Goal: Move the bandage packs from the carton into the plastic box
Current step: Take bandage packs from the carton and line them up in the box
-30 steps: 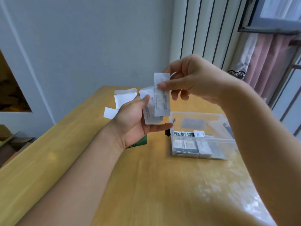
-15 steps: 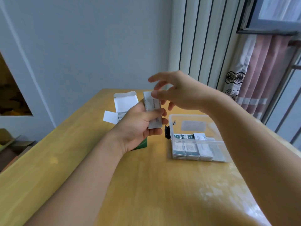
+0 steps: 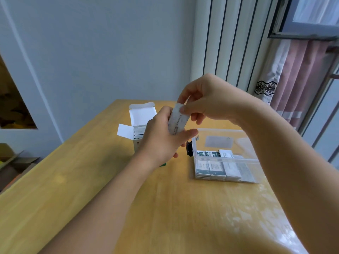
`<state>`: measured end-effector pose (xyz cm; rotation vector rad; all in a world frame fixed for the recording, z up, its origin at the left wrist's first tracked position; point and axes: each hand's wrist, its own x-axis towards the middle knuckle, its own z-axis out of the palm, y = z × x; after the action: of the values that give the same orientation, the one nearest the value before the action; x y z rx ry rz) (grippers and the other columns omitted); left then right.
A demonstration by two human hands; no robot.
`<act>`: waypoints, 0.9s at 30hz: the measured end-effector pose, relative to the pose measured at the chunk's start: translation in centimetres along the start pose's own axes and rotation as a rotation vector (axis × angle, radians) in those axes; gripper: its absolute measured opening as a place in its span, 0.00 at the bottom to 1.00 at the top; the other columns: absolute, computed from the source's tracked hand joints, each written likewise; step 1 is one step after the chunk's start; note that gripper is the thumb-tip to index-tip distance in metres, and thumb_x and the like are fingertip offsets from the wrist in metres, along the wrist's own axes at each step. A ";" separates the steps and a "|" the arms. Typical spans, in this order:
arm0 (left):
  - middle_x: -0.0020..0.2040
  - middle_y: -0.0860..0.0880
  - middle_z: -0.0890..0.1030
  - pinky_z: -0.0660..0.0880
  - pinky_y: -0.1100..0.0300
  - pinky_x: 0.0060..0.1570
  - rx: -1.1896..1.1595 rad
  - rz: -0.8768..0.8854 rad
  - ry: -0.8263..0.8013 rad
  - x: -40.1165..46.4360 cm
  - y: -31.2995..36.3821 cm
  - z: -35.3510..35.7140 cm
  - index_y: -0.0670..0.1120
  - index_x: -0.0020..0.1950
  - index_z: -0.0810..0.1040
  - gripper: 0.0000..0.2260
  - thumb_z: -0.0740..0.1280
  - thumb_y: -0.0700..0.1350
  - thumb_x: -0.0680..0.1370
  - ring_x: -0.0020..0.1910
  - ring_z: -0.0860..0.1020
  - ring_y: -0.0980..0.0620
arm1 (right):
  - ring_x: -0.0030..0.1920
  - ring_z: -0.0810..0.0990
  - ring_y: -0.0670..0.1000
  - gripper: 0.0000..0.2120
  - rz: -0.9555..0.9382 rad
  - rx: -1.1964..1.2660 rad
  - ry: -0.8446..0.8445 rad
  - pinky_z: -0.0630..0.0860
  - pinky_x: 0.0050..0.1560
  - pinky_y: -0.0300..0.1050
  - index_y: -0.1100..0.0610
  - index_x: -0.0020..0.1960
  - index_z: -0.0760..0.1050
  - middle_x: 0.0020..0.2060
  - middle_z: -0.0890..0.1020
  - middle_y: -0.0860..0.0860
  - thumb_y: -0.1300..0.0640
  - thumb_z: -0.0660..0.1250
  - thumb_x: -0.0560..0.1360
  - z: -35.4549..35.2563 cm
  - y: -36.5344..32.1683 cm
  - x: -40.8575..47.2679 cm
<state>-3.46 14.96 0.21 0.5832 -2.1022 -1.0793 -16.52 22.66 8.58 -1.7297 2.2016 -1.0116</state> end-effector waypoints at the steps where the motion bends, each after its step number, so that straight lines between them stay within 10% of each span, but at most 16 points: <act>1: 0.40 0.51 0.81 0.79 0.53 0.28 0.114 0.032 0.037 0.0 -0.1 0.1 0.50 0.54 0.73 0.12 0.73 0.50 0.76 0.36 0.82 0.50 | 0.30 0.82 0.50 0.06 0.025 0.071 -0.001 0.79 0.33 0.40 0.56 0.48 0.83 0.32 0.84 0.55 0.66 0.72 0.74 0.0 0.0 0.0; 4: 0.36 0.51 0.76 0.71 0.55 0.25 -0.043 -0.059 -0.054 -0.2 0.3 0.1 0.49 0.50 0.75 0.06 0.64 0.50 0.83 0.31 0.75 0.49 | 0.32 0.81 0.52 0.06 0.028 0.192 -0.059 0.78 0.32 0.39 0.59 0.48 0.84 0.35 0.83 0.59 0.66 0.69 0.76 -0.2 0.0 -0.1; 10: 0.31 0.50 0.68 0.58 0.66 0.20 -0.768 -0.310 -0.450 -0.7 1.6 -0.8 0.45 0.53 0.77 0.24 0.52 0.62 0.82 0.26 0.67 0.56 | 0.36 0.73 0.48 0.07 -0.090 0.197 -0.211 0.71 0.35 0.43 0.56 0.47 0.85 0.32 0.79 0.49 0.53 0.71 0.77 -1.7 1.3 -0.2; 27: 0.36 0.47 0.76 0.63 0.64 0.23 -0.734 -0.287 -0.216 -0.5 0.6 1.3 0.41 0.62 0.77 0.26 0.49 0.58 0.86 0.28 0.71 0.54 | 0.33 0.85 0.46 0.06 -0.033 -0.077 -0.084 0.82 0.40 0.40 0.56 0.46 0.86 0.33 0.87 0.51 0.60 0.70 0.78 -1.5 0.5 -0.5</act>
<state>-4.12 16.31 0.01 0.4128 -1.6300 -2.0174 -17.52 23.77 9.26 -1.8118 2.1937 -0.8554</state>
